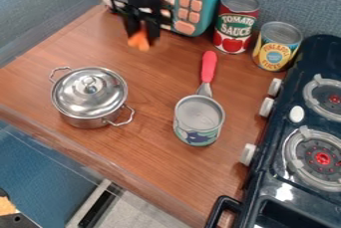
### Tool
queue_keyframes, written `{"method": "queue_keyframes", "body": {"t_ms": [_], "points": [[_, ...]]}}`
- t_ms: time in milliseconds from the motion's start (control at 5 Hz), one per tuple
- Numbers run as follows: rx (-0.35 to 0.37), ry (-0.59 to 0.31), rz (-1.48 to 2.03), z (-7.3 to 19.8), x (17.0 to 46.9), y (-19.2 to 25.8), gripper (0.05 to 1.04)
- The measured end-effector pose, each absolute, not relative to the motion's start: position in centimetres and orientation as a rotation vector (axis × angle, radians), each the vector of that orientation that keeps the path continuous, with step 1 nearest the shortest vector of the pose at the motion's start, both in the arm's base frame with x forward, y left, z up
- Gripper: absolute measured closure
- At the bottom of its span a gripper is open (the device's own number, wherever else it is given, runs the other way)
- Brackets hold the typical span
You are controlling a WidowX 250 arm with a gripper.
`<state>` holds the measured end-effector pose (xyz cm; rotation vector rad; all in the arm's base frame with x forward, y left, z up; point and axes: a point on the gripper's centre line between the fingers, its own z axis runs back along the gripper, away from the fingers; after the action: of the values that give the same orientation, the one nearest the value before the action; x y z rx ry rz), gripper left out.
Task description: Move the orange object to top side of the table
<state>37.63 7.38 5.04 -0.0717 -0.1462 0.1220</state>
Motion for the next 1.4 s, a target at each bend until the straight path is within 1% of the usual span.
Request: {"method": "queue_keyframes", "body": {"t_ms": [200,400,600,800,1000,1200,1400], "points": [[-0.087,-0.108,0.093,3.3,38.0,5.8,0.68],[-0.081,-0.088,0.111,2.0,38.0,5.8,0.68],[-0.062,-0.079,0.119,1.6,38.3,5.9,0.673],[-0.059,-0.061,0.119,1.4,38.2,5.9,0.599],[-0.055,-0.044,0.115,1.2,37.8,5.6,0.294],[-0.061,-0.044,0.108,1.3,37.3,5.2,0.09],[-0.051,-0.039,0.127,1.9,37.0,5.6,0.083]]}}
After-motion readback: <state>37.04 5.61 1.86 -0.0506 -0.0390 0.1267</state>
